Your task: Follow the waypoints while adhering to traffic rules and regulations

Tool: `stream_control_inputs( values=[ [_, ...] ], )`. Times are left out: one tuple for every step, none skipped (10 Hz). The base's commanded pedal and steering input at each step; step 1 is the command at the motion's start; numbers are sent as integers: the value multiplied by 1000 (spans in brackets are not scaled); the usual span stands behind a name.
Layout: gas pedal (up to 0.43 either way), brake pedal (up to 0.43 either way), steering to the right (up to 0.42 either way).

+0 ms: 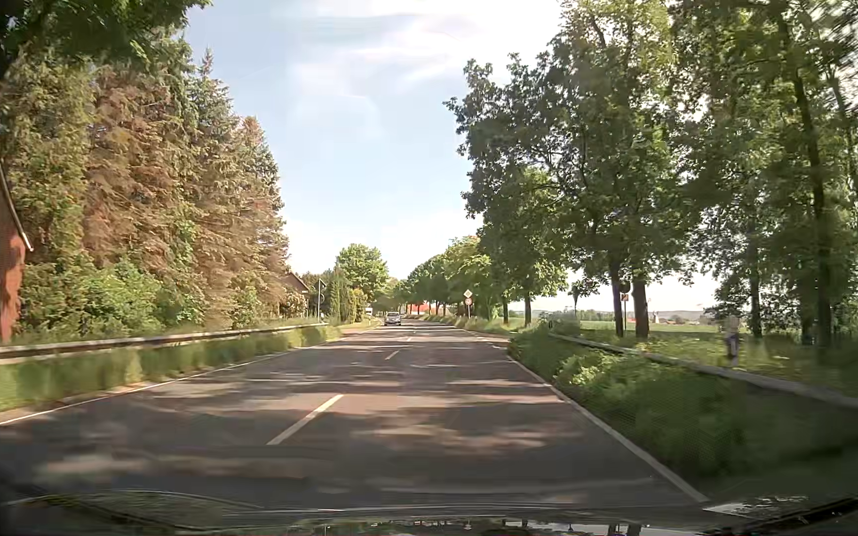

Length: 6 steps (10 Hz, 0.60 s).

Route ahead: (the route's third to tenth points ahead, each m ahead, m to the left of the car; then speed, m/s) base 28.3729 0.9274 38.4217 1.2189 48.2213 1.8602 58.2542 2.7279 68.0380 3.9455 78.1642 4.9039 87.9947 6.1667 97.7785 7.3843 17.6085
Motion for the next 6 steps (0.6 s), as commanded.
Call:
stream_control_inputs(
  values=[
    [169, 0, -4],
    [169, 0, -5],
    [169, 0, -7],
    [169, 0, -8],
    [169, 0, -7],
    [169, 0, -7]
  ],
)
